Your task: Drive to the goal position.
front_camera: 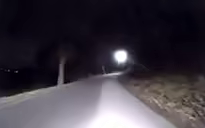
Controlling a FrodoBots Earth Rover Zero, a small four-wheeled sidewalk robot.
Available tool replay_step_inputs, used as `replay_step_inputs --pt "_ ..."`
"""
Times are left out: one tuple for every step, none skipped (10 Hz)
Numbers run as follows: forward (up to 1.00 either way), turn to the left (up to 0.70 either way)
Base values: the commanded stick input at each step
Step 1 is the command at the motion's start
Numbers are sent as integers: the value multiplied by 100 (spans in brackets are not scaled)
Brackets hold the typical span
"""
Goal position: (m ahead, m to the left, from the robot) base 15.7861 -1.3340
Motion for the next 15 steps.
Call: replay_step_inputs --pt "100 0" --pt "100 0" --pt "100 0" --pt "100 0" --pt "100 0" --pt "100 0" --pt "100 0" --pt "100 0" --pt "100 0" --pt "100 0" --pt "100 0" --pt "100 0" --pt "100 0" --pt "100 0" --pt "100 0"
